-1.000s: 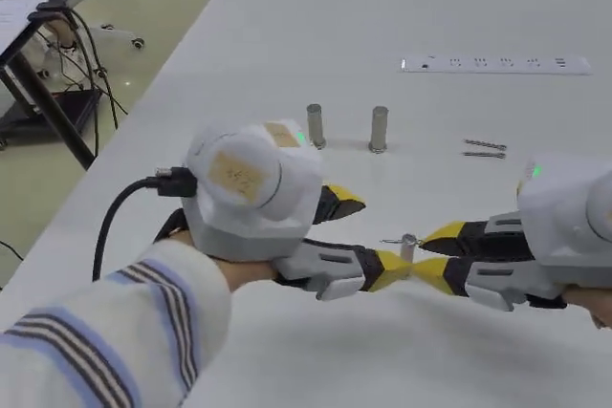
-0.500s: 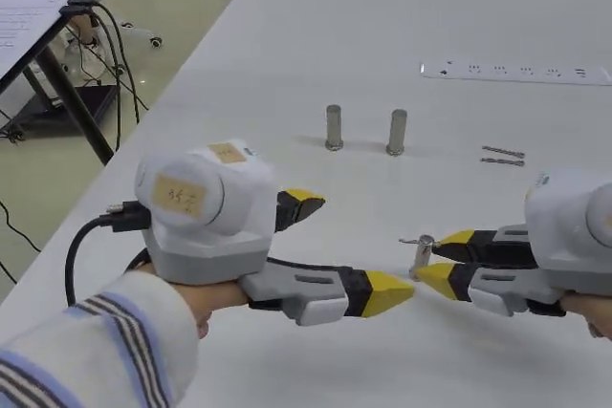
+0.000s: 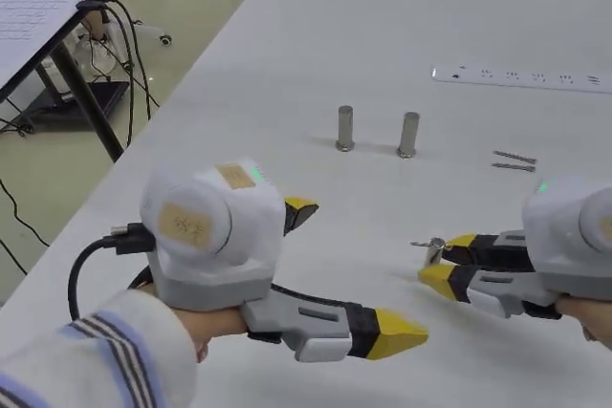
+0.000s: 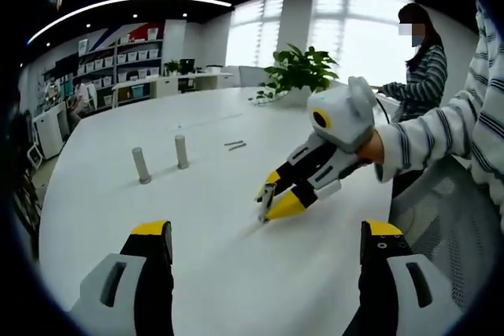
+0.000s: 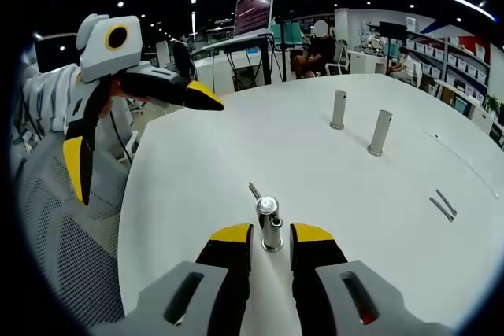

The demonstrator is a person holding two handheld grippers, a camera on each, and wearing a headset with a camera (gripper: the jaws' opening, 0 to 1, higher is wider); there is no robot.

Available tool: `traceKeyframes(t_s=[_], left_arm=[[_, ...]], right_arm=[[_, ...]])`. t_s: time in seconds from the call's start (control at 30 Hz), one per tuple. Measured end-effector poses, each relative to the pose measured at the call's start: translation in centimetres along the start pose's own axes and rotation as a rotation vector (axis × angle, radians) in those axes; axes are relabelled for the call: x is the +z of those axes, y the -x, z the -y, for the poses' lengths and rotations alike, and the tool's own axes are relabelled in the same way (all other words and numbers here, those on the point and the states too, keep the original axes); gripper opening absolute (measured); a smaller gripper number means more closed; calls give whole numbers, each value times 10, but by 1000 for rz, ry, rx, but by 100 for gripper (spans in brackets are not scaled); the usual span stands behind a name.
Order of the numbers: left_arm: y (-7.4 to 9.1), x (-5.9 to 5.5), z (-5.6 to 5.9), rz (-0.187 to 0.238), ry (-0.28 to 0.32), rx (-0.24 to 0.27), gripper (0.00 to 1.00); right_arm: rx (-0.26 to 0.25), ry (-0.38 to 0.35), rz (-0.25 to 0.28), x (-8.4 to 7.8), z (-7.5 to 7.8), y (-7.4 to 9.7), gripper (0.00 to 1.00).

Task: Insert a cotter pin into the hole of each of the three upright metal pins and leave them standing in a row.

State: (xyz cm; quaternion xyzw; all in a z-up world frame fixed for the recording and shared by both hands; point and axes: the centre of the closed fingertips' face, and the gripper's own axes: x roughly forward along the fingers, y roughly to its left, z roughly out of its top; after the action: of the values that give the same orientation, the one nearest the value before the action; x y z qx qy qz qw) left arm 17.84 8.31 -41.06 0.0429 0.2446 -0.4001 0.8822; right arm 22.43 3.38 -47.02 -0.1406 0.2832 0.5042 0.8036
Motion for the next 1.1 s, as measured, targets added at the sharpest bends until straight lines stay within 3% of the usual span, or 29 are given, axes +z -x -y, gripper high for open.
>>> traceKeyframes(t_s=[0.27,0.37,0.6,0.8,0.9,1.1], left_arm=[[4,-2,-8,4,-16,40,94],[6,-1,-13,19,4,65,95],[11,-2,-21,24,26,89,94],[12,-2,-19,21,32,79,95],[13,-3,-19,17,28,79,95],[15,-6,-20,14,36,82,95]], right_arm=[[-8,60,-23,-5,-2,-5,10],[-28,130,-47,-7,-1,-7,6],[-41,119,-42,-7,0,-8,5],[-60,67,-21,-7,3,-9,4],[-74,75,-23,-5,5,-10,4],[-88,45,18,15,9,-15,4]])
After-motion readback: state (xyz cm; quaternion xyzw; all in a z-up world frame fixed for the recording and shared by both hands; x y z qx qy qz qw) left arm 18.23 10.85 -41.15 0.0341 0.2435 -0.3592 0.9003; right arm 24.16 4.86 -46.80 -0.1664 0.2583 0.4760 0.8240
